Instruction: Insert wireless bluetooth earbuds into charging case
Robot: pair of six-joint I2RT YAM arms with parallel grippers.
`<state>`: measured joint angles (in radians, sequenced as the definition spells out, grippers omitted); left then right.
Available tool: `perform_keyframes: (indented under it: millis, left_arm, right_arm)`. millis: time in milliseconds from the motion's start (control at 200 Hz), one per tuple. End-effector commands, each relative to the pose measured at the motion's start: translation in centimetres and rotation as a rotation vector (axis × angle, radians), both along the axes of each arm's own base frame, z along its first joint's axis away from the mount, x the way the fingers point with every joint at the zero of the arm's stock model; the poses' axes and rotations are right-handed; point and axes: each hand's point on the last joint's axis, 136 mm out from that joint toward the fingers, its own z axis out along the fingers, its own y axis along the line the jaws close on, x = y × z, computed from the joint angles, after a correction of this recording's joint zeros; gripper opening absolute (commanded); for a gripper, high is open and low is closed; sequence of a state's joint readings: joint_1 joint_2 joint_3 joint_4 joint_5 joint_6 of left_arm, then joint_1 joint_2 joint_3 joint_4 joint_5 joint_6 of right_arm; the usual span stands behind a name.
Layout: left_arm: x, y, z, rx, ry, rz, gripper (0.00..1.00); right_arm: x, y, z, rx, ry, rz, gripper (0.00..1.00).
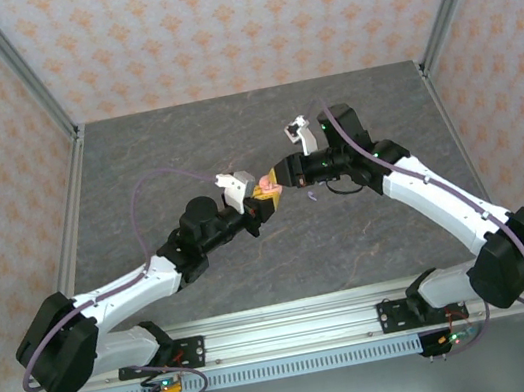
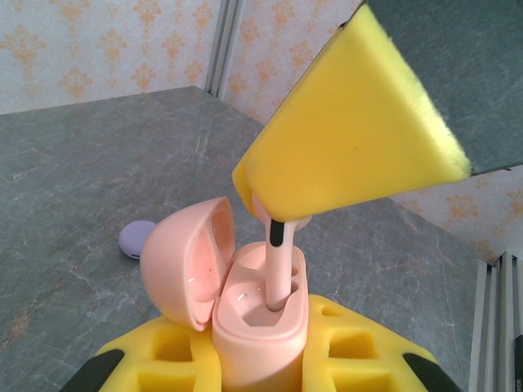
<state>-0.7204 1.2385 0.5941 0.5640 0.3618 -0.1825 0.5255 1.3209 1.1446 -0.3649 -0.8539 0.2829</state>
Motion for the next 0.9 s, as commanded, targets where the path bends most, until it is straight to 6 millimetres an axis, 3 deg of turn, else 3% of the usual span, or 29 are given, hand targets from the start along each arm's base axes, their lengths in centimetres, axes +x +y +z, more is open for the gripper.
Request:
perform_keyframes:
  millis: [0,350,676,891]
  left_arm:
    - [-0.6,-0.4,2.1,-0.028,-0.053,-0.027,0.04]
    - [-0.7,-0.6,2.3,-0.04,-0.051,-0.041,0.04]
    - [-1.1,-0.6,2.2,-0.029,-0.071,-0.059,0.04]
    - [-1.1,-0.5,1.4,0.003,-0.069,-0.054,0.04]
  right_arm:
    - [-0.8,0.6,1.1,0.002,-0.027,0.045,0.22]
    - [-1.1,1.0,0.7,-0.003,-0.017,0.065,0.24]
    - [-1.2,0.8,1.1,-0.011,-0.026,0.057,0.46]
    - [-0.9,-0.3,2.1,-0.044,-0.071,0.002,0.54]
